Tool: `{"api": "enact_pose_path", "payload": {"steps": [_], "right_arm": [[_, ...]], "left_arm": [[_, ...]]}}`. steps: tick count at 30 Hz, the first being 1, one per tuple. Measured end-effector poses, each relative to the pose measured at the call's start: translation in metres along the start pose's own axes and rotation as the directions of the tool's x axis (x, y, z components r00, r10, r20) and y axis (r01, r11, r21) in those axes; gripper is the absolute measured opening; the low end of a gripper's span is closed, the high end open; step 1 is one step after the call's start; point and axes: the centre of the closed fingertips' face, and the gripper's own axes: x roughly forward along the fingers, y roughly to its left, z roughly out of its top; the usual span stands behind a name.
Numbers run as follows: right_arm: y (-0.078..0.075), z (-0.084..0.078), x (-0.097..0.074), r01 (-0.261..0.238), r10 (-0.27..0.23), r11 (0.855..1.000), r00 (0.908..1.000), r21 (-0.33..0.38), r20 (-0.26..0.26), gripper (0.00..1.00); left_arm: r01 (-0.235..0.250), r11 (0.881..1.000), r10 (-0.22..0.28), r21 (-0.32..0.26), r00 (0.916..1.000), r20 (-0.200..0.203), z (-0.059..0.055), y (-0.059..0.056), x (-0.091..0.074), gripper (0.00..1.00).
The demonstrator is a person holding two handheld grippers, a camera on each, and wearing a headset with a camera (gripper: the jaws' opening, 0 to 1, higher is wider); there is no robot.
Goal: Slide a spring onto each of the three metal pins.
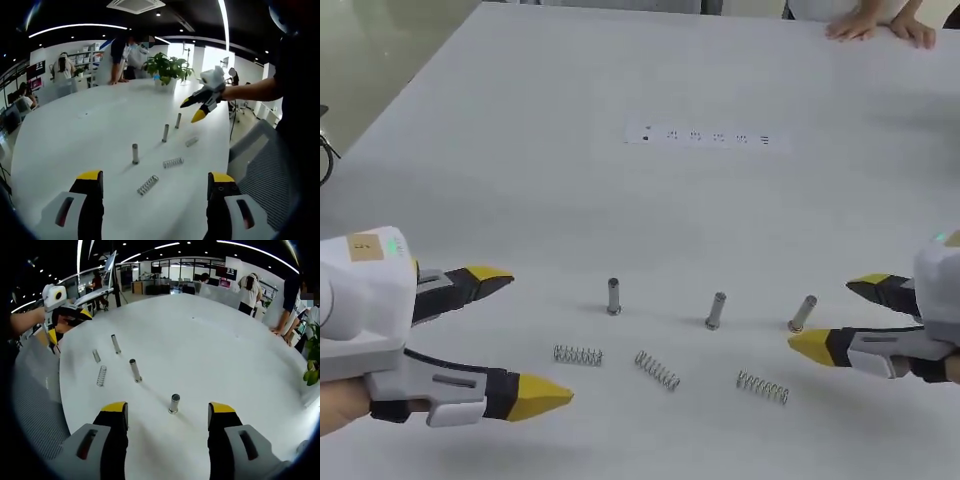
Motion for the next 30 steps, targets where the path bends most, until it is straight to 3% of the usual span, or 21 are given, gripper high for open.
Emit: {"api": "enact_pose_path", "payload": {"steps": [7, 22, 30], "right_arm": [[-0.001, -0.005, -0.007, -0.001, 0.001, 1.000, 1.0000, 0.002, -0.002, 0.66], [0.009, -0.025, -0.023, -0.016, 0.015, 1.000, 0.9988, -0.022, -0.046, 0.60], [0.016, -0.023, -0.028, -0.039, 0.037, 0.998, 0.9978, -0.050, -0.056, 0.57]], "left_arm": [[0.000, 1.000, 0.000, 0.004, 1.0000, 0.001, 0.002, 0.000, -0.001, 0.82], [0.003, 1.000, -0.003, 0.010, 0.9999, -0.014, 0.001, -0.001, 0.001, 0.81], [0.004, 1.000, -0.004, 0.010, 1.0000, -0.005, 0.004, 0.000, 0.000, 0.81]]}}
